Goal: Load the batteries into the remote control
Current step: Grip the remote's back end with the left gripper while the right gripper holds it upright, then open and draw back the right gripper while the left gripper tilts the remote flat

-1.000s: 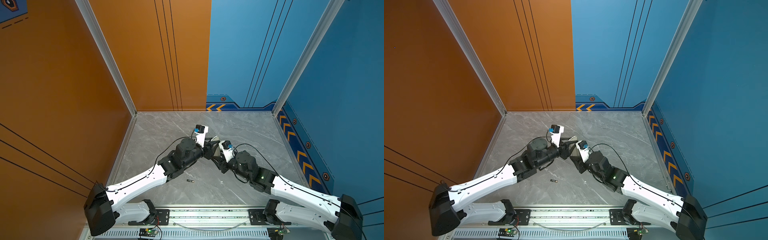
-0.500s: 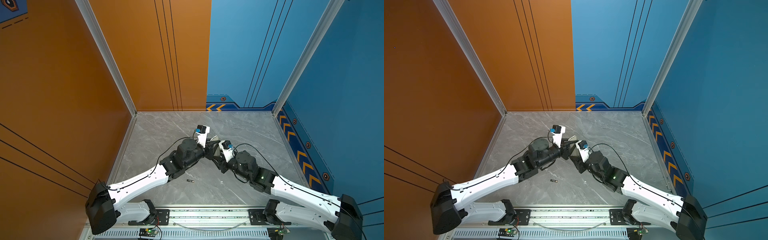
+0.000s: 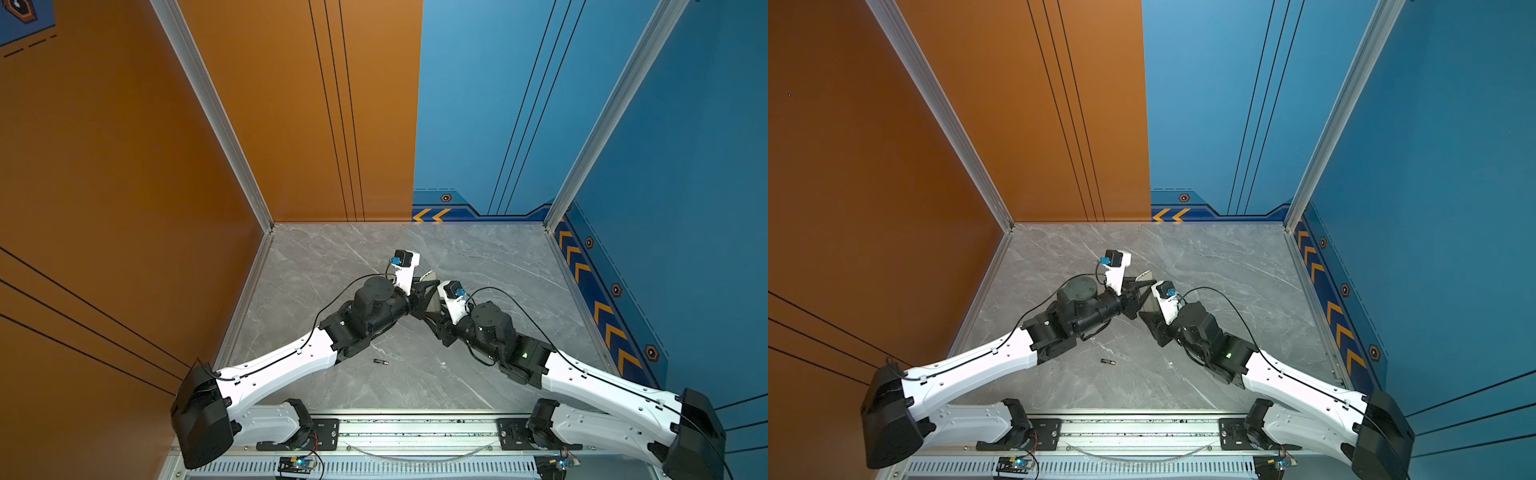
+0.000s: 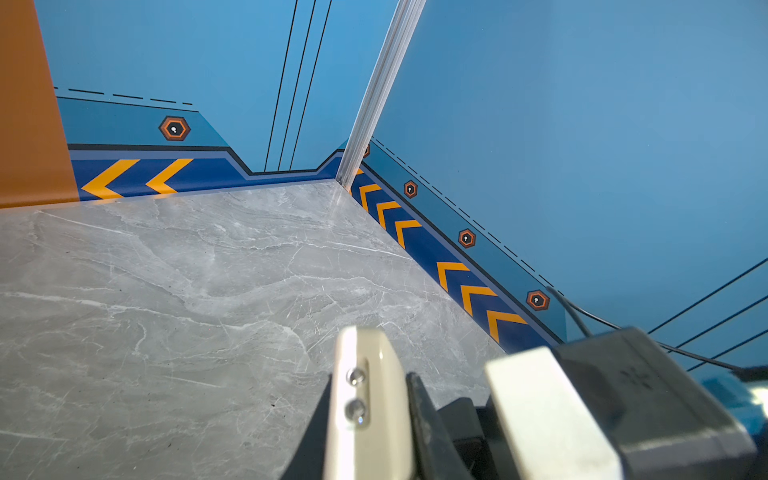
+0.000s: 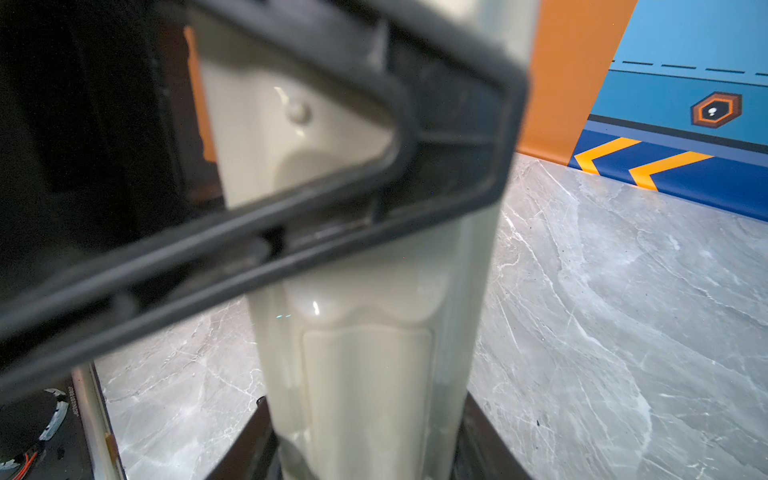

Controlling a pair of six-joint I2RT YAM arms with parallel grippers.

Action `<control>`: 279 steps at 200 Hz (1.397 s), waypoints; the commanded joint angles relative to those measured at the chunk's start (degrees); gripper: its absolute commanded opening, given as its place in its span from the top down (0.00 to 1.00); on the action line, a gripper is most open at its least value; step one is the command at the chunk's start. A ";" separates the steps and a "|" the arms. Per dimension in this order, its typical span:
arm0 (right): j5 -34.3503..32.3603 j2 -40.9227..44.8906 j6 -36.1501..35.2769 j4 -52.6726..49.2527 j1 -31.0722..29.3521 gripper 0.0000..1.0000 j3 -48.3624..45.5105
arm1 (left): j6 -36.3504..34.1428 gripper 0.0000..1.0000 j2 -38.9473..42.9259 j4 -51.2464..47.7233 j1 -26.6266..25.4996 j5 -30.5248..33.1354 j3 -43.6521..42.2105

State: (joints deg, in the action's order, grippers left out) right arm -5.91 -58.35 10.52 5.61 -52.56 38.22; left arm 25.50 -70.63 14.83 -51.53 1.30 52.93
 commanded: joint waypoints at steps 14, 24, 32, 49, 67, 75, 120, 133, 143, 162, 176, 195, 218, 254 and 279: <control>0.74 0.42 -0.20 4.61 -0.88 0.98 0.02 | -0.50 1.00 -0.21 -0.42 1.12 -1.27 -0.19; 0.88 0.52 -0.10 4.92 -0.88 0.92 -0.29 | -0.70 1.00 -0.03 -1.25 1.86 -2.02 -0.08; 0.97 0.69 -0.14 5.17 -0.91 0.85 -0.57 | -0.87 1.00 0.22 -1.96 2.46 -2.46 0.03; 1.20 1.16 -0.02 5.55 -0.78 0.62 -1.04 | -0.66 1.00 0.49 -2.54 4.43 -4.31 -0.10; 1.17 1.69 0.00 5.72 -0.72 0.42 -1.46 | -0.40 1.00 0.58 -3.08 6.02 -6.52 0.01; 1.18 1.90 -0.02 5.70 -0.84 0.36 -1.58 | -0.51 1.00 0.60 -3.42 6.59 -6.98 0.11; 2.65 3.05 -1.65 3.88 -0.85 0.14 -1.44 | -0.22 1.00 0.89 -4.20 9.45 -9.51 -0.31; 3.26 3.69 -2.93 2.40 -0.79 0.12 -1.36 | 0.06 1.00 1.20 -4.57 10.42 -10.53 -0.37; 3.20 4.99 -4.56 0.92 -0.86 0.11 -1.63 | 0.18 1.00 1.46 -5.35 11.41 -11.65 -0.20; 3.28 8.47 -8.18 -1.72 -0.87 0.11 -2.44 | 1.04 1.00 1.97 -6.57 13.62 -15.31 0.20; 3.19 10.93 -10.81 -3.95 -0.82 0.11 -2.79 | 1.90 1.00 2.08 -7.16 15.54 -19.13 0.25; 2.75 13.28 -13.65 -6.71 -0.86 0.11 -2.79 | 2.84 1.00 2.16 -7.66 17.94 -24.09 0.20; 2.19 14.91 -16.15 -8.78 -0.97 0.11 -2.86 | 3.18 1.00 2.82 -7.57 19.94 -28.89 -0.26; 0.82 15.49 -18.62 -7.40 -2.10 0.11 -3.74 | 2.74 1.00 3.80 -9.99 22.06 -34.11 -0.45; -0.63 13.36 -20.45 -7.01 -3.54 0.11 -2.64 | 2.80 1.00 4.44 -10.33 22.96 -36.22 -1.53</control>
State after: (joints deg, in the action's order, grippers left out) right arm -4.01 -43.55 -6.52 -0.97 -54.70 35.27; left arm 28.18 -67.77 5.58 -29.61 -29.47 52.86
